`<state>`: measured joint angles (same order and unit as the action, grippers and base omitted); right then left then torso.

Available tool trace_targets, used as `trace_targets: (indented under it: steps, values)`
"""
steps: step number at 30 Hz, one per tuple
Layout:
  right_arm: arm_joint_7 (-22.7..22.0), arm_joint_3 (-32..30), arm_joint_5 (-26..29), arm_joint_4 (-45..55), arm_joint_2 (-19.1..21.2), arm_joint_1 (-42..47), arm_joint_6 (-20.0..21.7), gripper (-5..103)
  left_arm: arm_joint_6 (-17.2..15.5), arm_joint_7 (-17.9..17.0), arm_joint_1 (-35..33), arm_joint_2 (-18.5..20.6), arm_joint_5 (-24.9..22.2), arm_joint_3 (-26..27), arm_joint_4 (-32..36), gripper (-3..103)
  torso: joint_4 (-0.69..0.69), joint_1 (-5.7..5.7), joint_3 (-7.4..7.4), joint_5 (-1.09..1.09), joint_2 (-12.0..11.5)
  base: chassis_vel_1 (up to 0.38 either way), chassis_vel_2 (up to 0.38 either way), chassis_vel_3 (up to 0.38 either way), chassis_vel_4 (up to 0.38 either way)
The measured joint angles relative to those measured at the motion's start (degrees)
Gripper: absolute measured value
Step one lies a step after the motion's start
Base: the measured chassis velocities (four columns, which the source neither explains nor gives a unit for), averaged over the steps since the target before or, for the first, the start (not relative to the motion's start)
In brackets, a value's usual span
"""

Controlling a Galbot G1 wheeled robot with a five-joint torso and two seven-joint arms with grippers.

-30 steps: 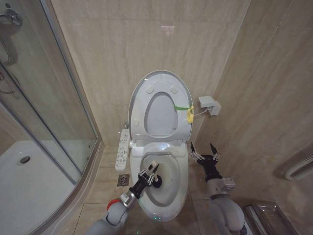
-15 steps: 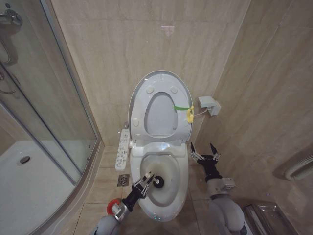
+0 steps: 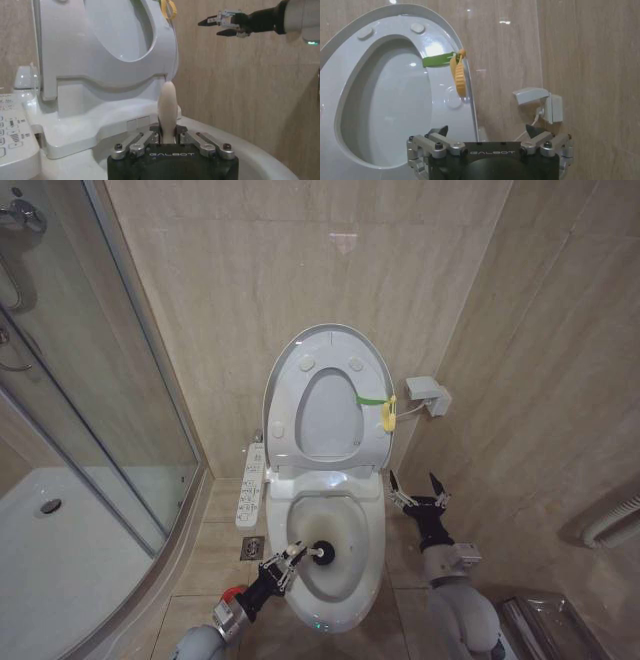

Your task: Open the toilet lid, clean the toilet bowl with a toilet brush, close the toilet lid, and flush.

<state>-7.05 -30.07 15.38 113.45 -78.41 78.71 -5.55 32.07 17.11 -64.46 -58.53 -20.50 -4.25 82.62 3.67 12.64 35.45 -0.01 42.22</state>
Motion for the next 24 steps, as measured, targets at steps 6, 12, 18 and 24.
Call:
trace_targets:
  steps: [6,12,18,24]
  values:
    - [0.01,0.00,0.00,0.00,0.00,0.00,0.00,100,-0.34,1.51,0.27,0.57,-0.05,0.42,-0.40,19,-0.01,0.00,0.00,0.01,0.00,0.000,0.000,0.000,0.000]
    - [0.00,0.00,0.00,0.00,0.00,0.00,0.00,100,0.43,1.77,2.88,-0.99,-1.14,0.86,-1.21,19,0.00,0.00,0.00,0.01,0.00,0.000,0.000,0.000,0.000]
    - [0.01,0.00,0.00,0.00,0.00,0.00,0.00,100,0.43,2.84,5.69,-2.48,-1.73,0.94,-1.05,19,0.00,0.00,0.00,0.02,-0.01,0.000,0.000,0.000,0.000]
    - [0.01,0.00,0.00,0.00,0.00,0.00,0.00,100,0.56,2.68,8.11,-4.88,-1.95,0.42,-1.56,19,-0.01,0.00,0.00,0.02,-0.01,0.000,0.000,0.000,0.000]
